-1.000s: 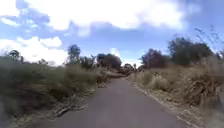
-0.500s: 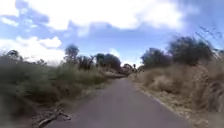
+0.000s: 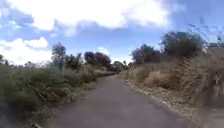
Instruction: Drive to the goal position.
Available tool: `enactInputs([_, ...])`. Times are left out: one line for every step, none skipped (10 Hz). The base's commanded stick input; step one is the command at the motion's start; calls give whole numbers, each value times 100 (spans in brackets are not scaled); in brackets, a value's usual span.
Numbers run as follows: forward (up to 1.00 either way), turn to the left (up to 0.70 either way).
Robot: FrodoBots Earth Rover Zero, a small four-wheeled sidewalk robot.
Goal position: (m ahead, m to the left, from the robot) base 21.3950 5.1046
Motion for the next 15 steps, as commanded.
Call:
enactInputs([85,0])
enactInputs([85,0])
enactInputs([85,0])
enactInputs([85,0])
enactInputs([85,0])
enactInputs([85,0])
enactInputs([85,0])
enactInputs([85,0])
enactInputs([85,0])
enactInputs([85,0])
enactInputs([85,0])
enactInputs([85,0])
enactInputs([85,0])
enactInputs([85,0])
enactInputs([85,0])
